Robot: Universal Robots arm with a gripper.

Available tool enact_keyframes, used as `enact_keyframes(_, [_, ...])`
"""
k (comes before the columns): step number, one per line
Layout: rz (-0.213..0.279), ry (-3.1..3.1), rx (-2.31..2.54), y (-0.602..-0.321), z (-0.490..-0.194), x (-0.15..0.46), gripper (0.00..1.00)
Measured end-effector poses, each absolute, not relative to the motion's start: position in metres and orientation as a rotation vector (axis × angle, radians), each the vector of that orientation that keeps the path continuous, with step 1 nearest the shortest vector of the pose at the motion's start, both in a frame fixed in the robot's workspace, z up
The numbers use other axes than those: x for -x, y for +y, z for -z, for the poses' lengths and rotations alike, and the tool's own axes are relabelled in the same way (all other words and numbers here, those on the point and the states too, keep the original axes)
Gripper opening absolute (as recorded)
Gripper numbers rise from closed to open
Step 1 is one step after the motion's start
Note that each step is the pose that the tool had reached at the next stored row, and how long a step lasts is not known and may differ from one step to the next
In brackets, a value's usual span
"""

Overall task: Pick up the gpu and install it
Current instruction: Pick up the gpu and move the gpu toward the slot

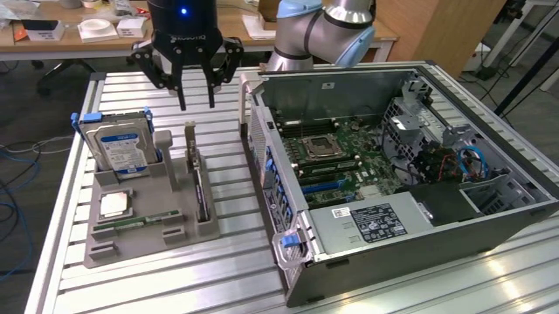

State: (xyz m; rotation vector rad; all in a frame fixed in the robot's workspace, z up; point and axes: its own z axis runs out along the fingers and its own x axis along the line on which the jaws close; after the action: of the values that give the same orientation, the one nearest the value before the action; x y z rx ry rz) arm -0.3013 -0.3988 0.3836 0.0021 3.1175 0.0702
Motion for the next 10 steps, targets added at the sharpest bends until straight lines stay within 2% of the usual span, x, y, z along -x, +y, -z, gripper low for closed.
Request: enact_keyframes(10, [-0.071, 3.118, 0.036, -0.3988, -0.3827, 0.3014, 0.47])
